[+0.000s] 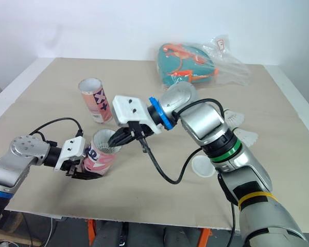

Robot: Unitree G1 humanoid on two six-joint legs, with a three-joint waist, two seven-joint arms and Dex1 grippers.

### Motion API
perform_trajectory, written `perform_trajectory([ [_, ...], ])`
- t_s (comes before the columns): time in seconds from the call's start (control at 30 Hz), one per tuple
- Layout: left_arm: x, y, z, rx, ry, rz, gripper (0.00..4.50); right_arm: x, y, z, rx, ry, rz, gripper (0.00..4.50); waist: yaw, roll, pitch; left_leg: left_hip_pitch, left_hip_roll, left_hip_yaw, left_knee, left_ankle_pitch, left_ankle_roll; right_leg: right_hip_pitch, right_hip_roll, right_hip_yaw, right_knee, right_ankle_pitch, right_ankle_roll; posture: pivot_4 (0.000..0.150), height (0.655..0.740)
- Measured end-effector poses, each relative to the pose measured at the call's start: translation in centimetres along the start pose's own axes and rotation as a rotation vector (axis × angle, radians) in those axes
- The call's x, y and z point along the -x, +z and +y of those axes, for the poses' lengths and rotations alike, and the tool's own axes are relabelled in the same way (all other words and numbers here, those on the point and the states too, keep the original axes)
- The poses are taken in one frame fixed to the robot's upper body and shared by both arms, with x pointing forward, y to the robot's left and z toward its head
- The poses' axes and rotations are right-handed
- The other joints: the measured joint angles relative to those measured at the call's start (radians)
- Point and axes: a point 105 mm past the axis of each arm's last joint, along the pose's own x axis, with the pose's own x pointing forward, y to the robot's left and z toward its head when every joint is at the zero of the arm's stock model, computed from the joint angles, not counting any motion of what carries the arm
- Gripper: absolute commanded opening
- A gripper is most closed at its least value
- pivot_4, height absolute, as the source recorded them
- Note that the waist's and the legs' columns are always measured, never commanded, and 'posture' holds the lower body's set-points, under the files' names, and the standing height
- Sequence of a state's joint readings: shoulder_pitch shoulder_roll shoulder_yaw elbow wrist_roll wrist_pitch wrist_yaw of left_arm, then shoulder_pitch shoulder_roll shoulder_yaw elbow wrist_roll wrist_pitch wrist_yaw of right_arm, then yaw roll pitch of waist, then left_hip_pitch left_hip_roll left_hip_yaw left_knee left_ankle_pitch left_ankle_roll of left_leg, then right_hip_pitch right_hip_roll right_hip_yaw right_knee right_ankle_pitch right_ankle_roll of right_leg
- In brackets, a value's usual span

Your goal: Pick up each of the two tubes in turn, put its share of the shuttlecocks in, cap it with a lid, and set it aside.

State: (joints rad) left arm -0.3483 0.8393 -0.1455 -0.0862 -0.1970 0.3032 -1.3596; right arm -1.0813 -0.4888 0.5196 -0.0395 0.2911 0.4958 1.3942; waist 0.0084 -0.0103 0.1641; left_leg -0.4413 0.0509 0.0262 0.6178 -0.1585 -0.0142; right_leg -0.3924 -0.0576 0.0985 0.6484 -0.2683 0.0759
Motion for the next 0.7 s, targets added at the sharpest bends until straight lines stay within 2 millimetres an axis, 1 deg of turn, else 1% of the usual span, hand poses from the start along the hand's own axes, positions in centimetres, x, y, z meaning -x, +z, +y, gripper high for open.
perform_trajectory([
  [0.1,0.0,0.0,0.0,0.000,0.001,0.002,3.17,-1.2,0.4,-0.6,0.006,0.029,0.007,0.08,-0.001,0.001,0.000,0.000,0.000,0.000,0.000,0.000,0.000,-0.001,0.000,0.000,0.001,0.000,0.000,0.150,0.7400],
  [0.2,-0.1,0.0,0.1,0.000,-0.001,-0.001,3.17,-2.5,1.7,-0.9,0.021,0.101,-0.001,0.08,0.001,0.000,0.000,0.000,0.001,0.000,0.000,0.000,0.000,0.000,0.000,-0.002,0.001,0.000,-0.001,0.150,0.7400],
  [0.33,-0.1,0.0,0.1,-0.001,-0.001,-0.004,3.17,-2.9,1.0,-0.7,-0.018,0.166,0.018,0.08,0.001,0.000,0.000,-0.001,0.001,0.001,0.001,0.000,0.000,0.000,-0.001,-0.002,0.001,0.000,-0.002,0.150,0.7400],
  [0.47,-0.1,0.0,0.1,0.000,0.000,-0.001,3.17,-3.7,1.1,-1.0,-0.004,0.212,0.043,0.08,0.001,0.000,0.000,-0.001,0.001,0.000,0.000,0.001,0.000,0.000,0.000,-0.003,0.002,0.000,-0.002,0.150,0.7400],
  [0.53,-0.1,0.0,0.1,0.001,0.000,-0.001,3.17,-4.0,1.1,-1.1,0.007,0.216,0.052,0.08,0.001,0.000,-0.001,-0.001,0.002,0.000,0.000,0.001,0.000,0.000,0.000,-0.004,0.002,0.000,-0.002,0.150,0.7400],
  [0.6,0.0,-0.1,0.1,0.002,0.001,0.000,3.17,-5.1,0.4,-1.7,0.029,0.202,0.089,0.08,0.000,0.000,-0.001,0.000,0.002,0.000,0.000,0.001,0.000,0.000,0.000,-0.004,0.002,0.000,-0.002,0.150,0.7400],
  [0.7,0.1,-0.2,0.0,0.011,0.006,-0.002,3.17,-5.6,-0.1,-2.3,0.062,0.176,0.137,0.08,-0.001,0.000,-0.001,0.000,0.002,0.000,0.000,0.001,-0.001,0.000,0.000,-0.004,0.002,0.000,-0.002,0.150,0.7400],
])
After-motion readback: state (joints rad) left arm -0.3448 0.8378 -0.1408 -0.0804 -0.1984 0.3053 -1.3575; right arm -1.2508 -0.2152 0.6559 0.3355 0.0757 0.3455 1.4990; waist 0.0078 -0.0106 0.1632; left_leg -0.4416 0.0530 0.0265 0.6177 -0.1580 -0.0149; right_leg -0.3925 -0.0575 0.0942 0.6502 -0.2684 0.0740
